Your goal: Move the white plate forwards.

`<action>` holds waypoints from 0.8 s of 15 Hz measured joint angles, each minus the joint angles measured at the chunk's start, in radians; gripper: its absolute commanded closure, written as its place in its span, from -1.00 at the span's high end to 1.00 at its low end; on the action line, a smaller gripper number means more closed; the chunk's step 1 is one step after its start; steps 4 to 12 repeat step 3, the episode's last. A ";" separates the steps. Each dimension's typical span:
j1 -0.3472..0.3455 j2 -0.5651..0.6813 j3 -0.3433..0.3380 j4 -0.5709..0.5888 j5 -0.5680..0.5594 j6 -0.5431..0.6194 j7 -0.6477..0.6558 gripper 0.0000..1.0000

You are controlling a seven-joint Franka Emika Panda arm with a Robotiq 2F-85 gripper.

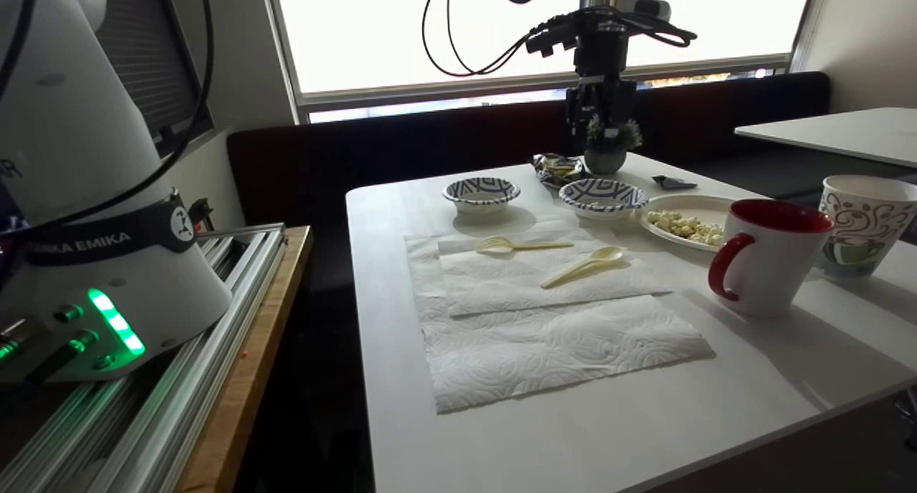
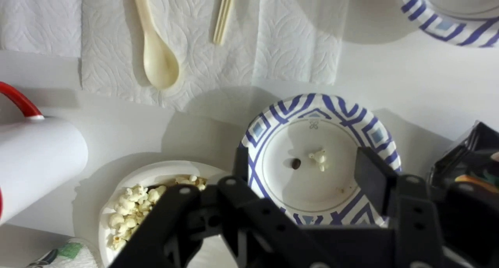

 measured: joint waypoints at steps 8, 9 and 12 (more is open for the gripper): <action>-0.002 -0.086 -0.002 -0.096 -0.005 0.000 0.006 0.77; -0.002 -0.086 -0.002 -0.096 -0.005 0.000 0.006 0.77; -0.002 -0.086 -0.002 -0.096 -0.005 0.000 0.006 0.77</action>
